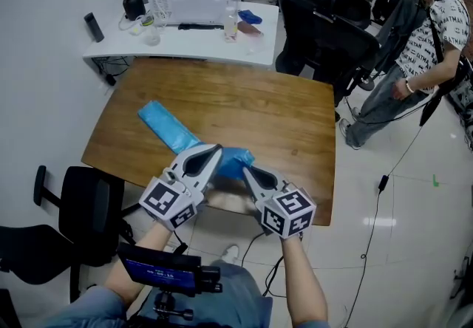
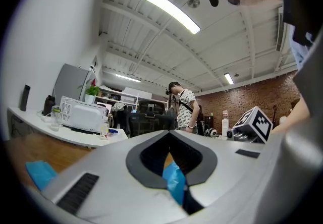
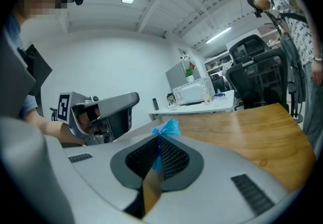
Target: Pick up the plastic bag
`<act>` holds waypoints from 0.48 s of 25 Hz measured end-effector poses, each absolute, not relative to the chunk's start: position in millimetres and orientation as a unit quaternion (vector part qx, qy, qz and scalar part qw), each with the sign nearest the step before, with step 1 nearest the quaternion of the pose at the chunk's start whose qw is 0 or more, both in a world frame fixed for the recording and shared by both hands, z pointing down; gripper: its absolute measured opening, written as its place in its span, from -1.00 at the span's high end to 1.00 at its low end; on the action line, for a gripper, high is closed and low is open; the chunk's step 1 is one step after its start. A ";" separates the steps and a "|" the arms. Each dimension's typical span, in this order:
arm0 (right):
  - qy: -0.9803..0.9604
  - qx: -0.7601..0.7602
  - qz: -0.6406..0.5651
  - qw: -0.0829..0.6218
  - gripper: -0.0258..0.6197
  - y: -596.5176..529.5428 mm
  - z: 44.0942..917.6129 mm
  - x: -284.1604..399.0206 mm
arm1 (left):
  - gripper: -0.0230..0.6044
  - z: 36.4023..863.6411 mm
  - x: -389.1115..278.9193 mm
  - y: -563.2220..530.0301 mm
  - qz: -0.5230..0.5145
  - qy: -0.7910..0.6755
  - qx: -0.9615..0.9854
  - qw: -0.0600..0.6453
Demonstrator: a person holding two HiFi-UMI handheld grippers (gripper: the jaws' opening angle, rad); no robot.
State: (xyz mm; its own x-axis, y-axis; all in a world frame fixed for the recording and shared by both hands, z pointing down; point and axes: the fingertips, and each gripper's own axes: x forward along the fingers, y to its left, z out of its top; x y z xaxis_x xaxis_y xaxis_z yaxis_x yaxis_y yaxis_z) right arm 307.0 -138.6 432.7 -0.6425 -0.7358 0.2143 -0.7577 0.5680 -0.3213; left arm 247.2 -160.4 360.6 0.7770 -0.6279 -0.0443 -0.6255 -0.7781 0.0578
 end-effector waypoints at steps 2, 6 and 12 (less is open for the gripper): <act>-0.881 0.430 0.196 0.026 0.88 -139.1 432.8 310.1 | 0.90 358.7 249.2 -159.7 -0.031 -0.331 0.943 0.018; -0.868 0.456 0.196 0.032 0.85 -138.2 437.3 317.8 | 0.90 357.5 251.5 -157.3 -0.032 -0.328 0.944 0.018; -0.862 0.465 0.197 0.047 0.42 -135.0 443.0 319.3 | 0.90 355.7 250.8 -152.4 -0.033 -0.327 0.944 0.016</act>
State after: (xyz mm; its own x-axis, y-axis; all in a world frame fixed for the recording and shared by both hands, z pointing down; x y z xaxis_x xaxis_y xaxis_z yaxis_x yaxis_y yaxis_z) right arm 319.3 -135.0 443.0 -0.5624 -0.7835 0.2643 -0.8206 0.4895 -0.2949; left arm 250.8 -152.4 355.7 0.7846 -0.6179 -0.0512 -0.6158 -0.7862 0.0519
